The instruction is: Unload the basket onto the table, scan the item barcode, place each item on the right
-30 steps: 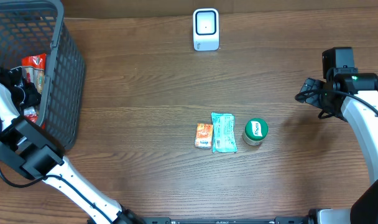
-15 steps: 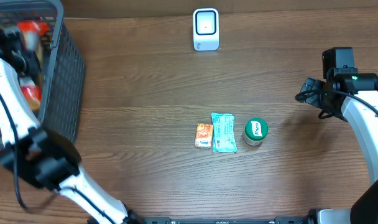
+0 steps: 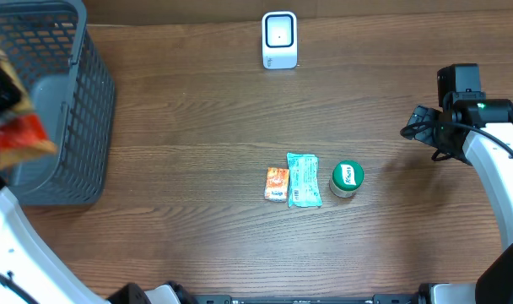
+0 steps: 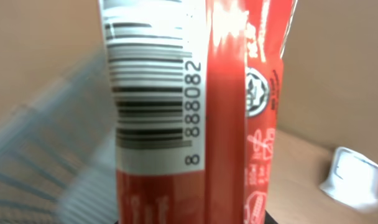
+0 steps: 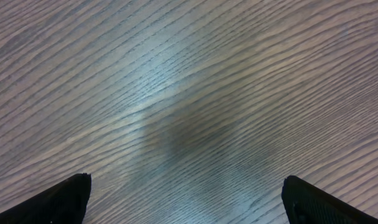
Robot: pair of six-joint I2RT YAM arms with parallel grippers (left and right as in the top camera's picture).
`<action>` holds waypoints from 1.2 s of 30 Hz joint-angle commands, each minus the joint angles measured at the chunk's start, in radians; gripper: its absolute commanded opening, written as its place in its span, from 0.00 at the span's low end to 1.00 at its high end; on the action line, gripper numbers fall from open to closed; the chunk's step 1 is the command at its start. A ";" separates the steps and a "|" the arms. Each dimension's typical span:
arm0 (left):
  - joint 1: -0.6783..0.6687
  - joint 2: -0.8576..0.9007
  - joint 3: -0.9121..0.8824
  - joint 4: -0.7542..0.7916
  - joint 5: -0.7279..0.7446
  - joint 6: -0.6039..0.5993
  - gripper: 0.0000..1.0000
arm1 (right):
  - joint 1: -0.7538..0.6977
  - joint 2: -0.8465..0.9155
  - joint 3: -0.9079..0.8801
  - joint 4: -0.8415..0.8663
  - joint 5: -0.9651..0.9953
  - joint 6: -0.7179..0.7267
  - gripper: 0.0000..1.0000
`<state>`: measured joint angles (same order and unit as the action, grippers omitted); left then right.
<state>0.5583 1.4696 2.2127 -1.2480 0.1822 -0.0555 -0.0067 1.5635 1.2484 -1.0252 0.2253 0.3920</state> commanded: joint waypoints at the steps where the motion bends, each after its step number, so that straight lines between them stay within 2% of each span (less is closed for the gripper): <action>1: -0.080 -0.008 0.016 -0.090 0.180 -0.072 0.07 | -0.004 -0.003 0.016 0.002 0.013 -0.003 1.00; 6: -0.245 -0.002 -0.077 -0.248 0.175 -0.072 0.04 | -0.004 -0.003 0.016 0.002 0.013 -0.003 1.00; 9: -0.378 -0.002 -0.243 -0.232 0.170 -0.080 0.04 | -0.004 -0.003 0.016 0.002 0.013 -0.003 1.00; 13: -0.516 -0.002 -0.495 -0.106 0.096 -0.166 0.04 | -0.004 -0.003 0.016 0.002 0.013 -0.004 1.00; 15: -0.615 -0.002 -0.700 0.041 0.068 -0.222 0.04 | -0.004 -0.003 0.016 0.002 0.013 -0.003 1.00; 22: -0.827 0.001 -1.081 0.381 -0.073 -0.406 0.04 | -0.004 -0.003 0.016 0.002 0.013 -0.004 1.00; 29: -0.974 0.029 -1.243 0.552 -0.227 -0.476 0.08 | -0.004 -0.003 0.016 0.002 0.013 -0.004 1.00; 36: -1.005 0.099 -1.249 0.607 -0.241 -0.483 0.12 | -0.004 -0.003 0.016 0.002 0.013 -0.003 1.00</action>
<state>-0.4438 1.5539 0.9524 -0.6697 -0.0174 -0.5144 -0.0067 1.5635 1.2488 -1.0245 0.2256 0.3916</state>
